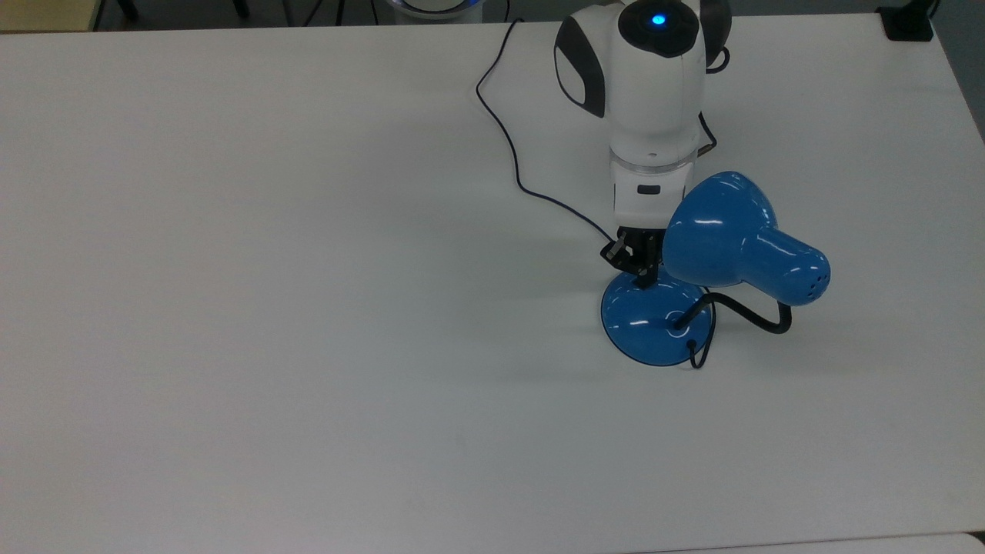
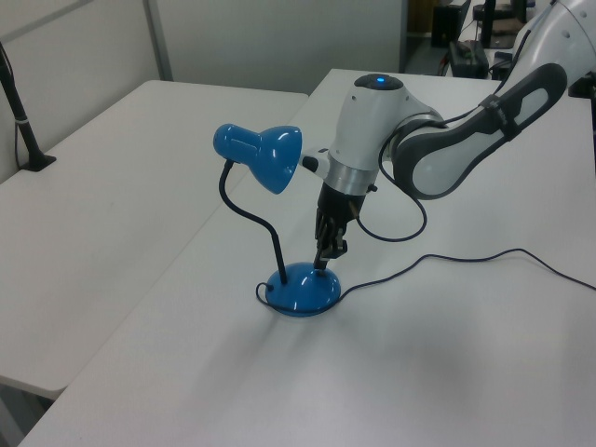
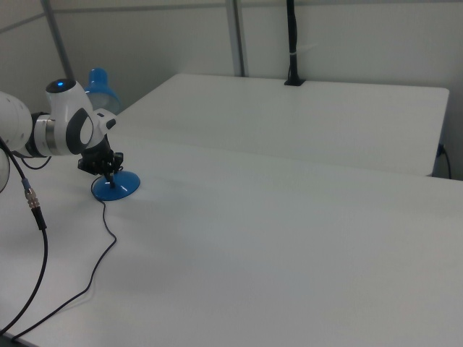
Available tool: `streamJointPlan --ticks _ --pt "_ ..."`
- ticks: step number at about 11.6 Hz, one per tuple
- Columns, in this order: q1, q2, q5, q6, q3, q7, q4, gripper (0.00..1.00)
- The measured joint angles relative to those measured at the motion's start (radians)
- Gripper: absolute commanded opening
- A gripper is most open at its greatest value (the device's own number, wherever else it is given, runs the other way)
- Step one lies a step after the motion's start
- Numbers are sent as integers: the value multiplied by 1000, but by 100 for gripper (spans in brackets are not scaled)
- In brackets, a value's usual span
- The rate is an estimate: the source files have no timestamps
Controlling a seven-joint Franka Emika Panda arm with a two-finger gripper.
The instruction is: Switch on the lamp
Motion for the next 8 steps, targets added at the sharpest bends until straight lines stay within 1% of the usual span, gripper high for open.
streamJointPlan --ticks 5,8 --pt "2 2 -15 0 1 -52 0 0" --pt "2 15 -16 1 1 -55 0 0"
